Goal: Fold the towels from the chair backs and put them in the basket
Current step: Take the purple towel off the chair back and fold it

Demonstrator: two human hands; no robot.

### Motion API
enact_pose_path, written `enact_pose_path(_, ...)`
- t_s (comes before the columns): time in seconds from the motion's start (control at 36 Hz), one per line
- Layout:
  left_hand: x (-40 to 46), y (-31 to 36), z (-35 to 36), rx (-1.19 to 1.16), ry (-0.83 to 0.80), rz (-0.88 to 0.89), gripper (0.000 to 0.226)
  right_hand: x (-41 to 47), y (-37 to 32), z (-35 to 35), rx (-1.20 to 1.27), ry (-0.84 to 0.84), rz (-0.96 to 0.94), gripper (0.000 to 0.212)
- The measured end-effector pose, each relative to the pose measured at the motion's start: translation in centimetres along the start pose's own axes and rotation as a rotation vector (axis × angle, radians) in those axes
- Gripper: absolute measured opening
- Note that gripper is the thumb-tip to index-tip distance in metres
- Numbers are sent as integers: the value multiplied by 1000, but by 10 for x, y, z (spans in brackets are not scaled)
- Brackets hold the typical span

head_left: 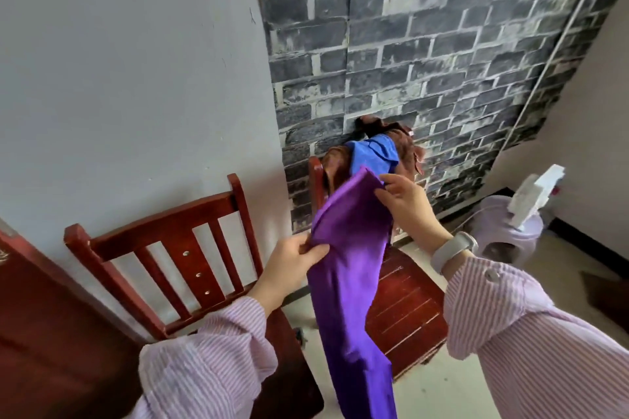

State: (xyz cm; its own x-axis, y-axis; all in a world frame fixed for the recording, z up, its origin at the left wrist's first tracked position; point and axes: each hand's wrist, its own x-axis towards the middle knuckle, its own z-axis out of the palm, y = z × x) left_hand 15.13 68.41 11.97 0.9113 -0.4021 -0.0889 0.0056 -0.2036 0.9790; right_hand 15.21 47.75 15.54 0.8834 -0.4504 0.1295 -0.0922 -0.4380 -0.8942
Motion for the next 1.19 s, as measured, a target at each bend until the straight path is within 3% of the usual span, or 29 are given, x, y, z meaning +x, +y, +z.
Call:
enact_pose_path(0.11,4,13,-4,30,100,25,16,-47,42,8,120,-234,162,44)
enact_pose_path(0.22,4,30,-7,22,96,26,9,-92,74,39,79,-635,231,69)
enact_pose_path(0.28,0,41,-9,-32,60,31,11,-102,75,59,89,-706,171,57)
enact_pose_path(0.36,-4,51,-18,-98,63,73,15,-104,70,86,20,-499,93,17)
enact_pose_path(0.42,-3,52,-31,-101,139,118,18,-99,69,98,-30,-377,64,23)
enact_pose_path(0.53,1,42,-69,-76,344,136,27,-94,62,110,-54,-434,-7,2)
enact_pose_path(0.58,0,31,-86,-152,349,73,18,-91,52,116,-5,-453,-46,11)
enact_pose_path(0.67,-9,2,-97,-342,194,-108,11,-84,27,125,66,-399,-89,28)
enact_pose_path(0.75,-23,-26,-90,-204,112,-156,14,-77,6,133,45,-411,-115,31)
enact_pose_path(0.86,-27,-38,-95,-125,331,-134,15,-71,-1,137,-23,-476,-144,12)
enact_pose_path(0.97,-32,-41,-111,228,423,-58,7,-62,21,128,-149,-343,-88,20)
enact_pose_path(1.08,-40,-45,-119,397,347,-66,13,-62,38,124,-305,-332,-68,39)
enact_pose_path(1.19,-42,-49,-119,411,305,-51,13,-70,43,130,-268,-329,-64,17)
